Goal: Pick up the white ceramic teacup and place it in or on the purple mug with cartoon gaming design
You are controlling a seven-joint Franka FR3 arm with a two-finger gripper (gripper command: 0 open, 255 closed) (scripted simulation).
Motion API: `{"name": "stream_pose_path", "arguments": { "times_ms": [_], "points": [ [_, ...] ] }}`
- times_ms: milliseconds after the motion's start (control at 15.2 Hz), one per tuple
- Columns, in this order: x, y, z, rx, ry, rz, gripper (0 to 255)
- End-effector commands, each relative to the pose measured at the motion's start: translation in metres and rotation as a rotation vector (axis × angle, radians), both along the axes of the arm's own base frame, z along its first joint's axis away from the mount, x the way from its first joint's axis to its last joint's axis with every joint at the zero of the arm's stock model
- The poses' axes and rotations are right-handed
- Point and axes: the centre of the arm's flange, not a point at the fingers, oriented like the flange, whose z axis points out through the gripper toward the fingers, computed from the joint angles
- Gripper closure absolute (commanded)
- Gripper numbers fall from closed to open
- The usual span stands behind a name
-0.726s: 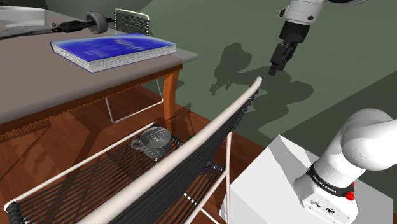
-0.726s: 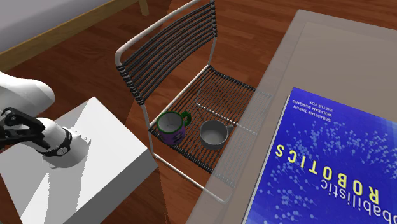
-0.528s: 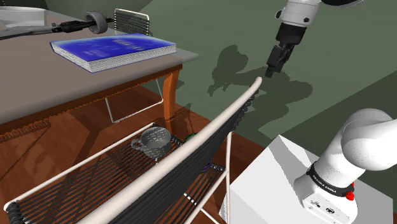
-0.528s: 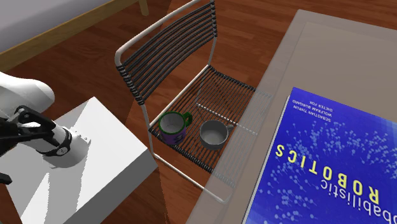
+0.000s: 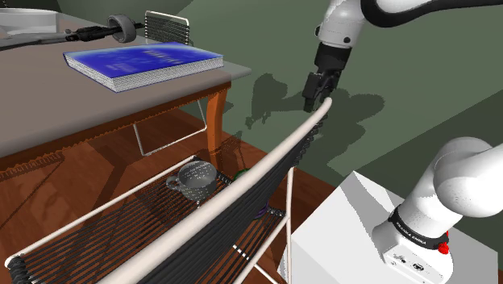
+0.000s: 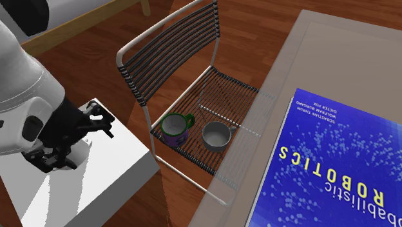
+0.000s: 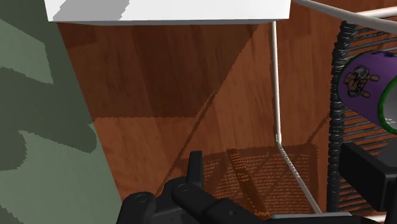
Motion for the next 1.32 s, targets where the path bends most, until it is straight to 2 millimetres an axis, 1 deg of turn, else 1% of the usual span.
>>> {"name": "stream_pose_path", "arguments": {
  "times_ms": [0, 1254],
  "points": [
    [0.008, 0.026, -0.011, -0.005, 0.004, -0.003, 0],
    [0.097, 0.25, -0.108, -0.059, 0.045, -0.023, 0]
  ]
}}
